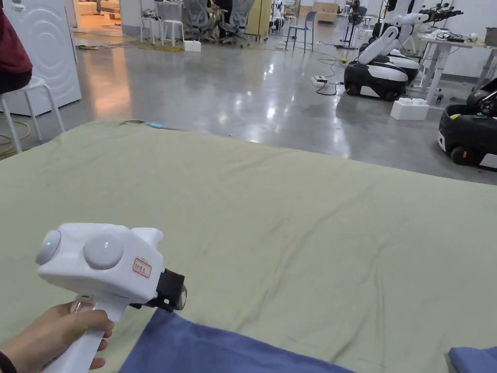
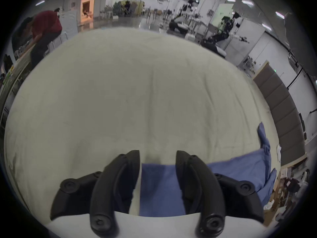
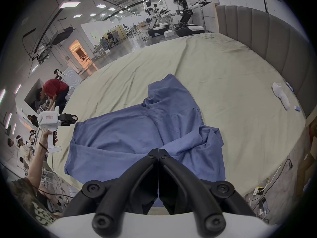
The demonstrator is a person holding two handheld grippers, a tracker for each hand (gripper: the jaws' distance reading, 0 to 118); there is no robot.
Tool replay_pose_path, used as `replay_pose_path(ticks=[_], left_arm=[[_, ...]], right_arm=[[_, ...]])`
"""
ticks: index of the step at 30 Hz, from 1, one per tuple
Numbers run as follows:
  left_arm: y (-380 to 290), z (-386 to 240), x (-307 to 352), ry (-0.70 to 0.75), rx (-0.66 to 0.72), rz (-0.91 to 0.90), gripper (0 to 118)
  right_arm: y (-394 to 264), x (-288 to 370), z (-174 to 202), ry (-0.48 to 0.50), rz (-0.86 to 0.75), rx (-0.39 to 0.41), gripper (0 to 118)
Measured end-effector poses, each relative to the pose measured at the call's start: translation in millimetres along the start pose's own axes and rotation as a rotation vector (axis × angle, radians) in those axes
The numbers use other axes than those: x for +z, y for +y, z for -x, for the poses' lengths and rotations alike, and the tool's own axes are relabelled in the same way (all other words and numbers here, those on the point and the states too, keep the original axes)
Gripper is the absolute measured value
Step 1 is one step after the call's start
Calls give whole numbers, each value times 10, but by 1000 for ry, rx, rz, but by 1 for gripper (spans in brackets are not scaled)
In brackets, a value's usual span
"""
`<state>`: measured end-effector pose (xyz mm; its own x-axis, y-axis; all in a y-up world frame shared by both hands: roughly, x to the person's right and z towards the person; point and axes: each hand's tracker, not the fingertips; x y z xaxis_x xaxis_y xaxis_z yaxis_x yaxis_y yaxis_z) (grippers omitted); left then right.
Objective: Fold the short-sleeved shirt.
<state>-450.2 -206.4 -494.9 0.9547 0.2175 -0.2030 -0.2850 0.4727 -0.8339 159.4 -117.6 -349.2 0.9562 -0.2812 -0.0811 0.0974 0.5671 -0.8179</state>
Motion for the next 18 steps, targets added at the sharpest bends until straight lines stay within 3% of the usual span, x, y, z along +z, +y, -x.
replay_pose_path(ticks=[2,3,6,8,10,11,12,13,14,18], left_arm=[[-114,-34,-155,-28,-6,115,82],[-184,-67,-217,-34,-26,171,82],[-291,-185,-165,51,-160,58,78],[-303,-236,-120,73,-111,92,55],[-267,-232,-42,57,-69,109,14],[-258,-189,-3,9,-38,109,10],[-283,-156,23,-76,-2,122,9],[-301,-124,34,-103,49,130,9],[-341,-114,-18,-111,62,140,8],[-489,-133,-184,-47,36,127,8]], right_arm=[[43,-55,4,0,13,17,3],[71,-78,4,3,16,21,3],[141,-157,-2,22,20,20,3],[212,-226,-8,21,17,34,3],[323,-302,-32,-9,-3,74,4],[407,-345,-56,-24,-23,98,10],[495,-389,-87,-37,-48,105,28],[593,-449,-98,-41,-81,126,61],[695,-523,-142,-52,-102,136,77],[1088,-912,-381,-104,-39,71,80]])
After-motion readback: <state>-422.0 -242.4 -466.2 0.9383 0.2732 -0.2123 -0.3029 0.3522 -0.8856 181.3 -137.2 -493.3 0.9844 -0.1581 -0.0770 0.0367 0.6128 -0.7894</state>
